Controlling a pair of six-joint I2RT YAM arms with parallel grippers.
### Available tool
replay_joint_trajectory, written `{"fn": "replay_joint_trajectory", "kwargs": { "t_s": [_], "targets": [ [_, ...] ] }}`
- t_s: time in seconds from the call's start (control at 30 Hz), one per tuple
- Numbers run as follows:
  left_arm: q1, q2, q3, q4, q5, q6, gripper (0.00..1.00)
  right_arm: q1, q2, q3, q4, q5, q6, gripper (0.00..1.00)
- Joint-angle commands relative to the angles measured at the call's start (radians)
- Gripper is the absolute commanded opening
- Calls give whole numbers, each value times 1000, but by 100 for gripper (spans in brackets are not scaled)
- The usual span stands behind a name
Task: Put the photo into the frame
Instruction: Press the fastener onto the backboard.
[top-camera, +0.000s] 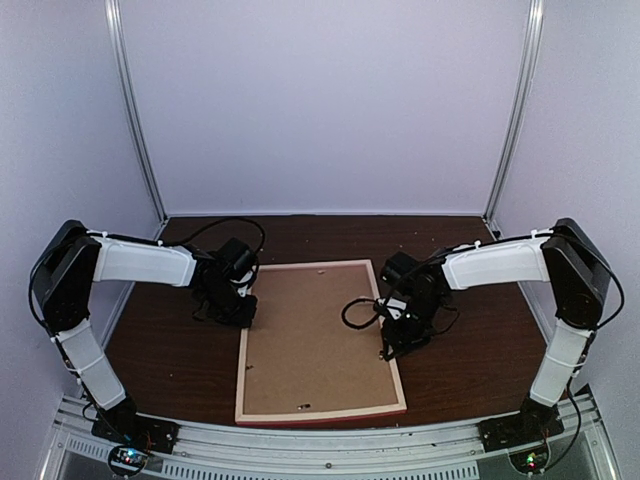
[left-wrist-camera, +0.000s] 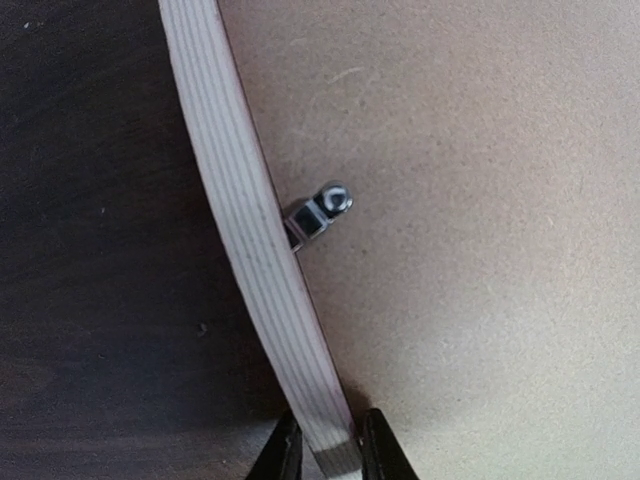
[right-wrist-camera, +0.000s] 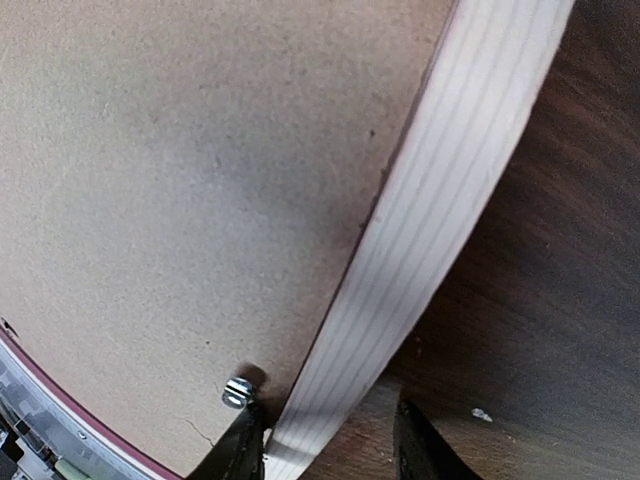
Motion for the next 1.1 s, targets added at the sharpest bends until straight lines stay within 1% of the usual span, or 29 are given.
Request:
{"fn": "replay_joint_trajectory", "kwargs": {
  "t_s": [0.0, 0.27, 0.5, 0.73, 0.87, 1.07],
  "targets": [
    [-1, 36, -34, 44, 37, 37, 10, 3, 43, 31, 18, 76, 4, 43],
    [-1, 36, -37, 44, 33, 34, 11, 11, 69, 61, 52, 44, 10, 43],
    [-1, 33, -40, 44, 25, 34, 11, 44, 61, 51, 62, -4, 9, 44],
    [-1, 36, -37, 44, 21, 30, 11, 68, 59, 38, 75, -19, 20, 44],
    [-1, 35, -40, 44, 19, 28, 11, 73, 63, 34, 75, -21, 20, 45],
    [-1, 33, -40, 44, 15, 26, 11, 76, 48, 16, 73, -21, 26, 50]
  ]
}}
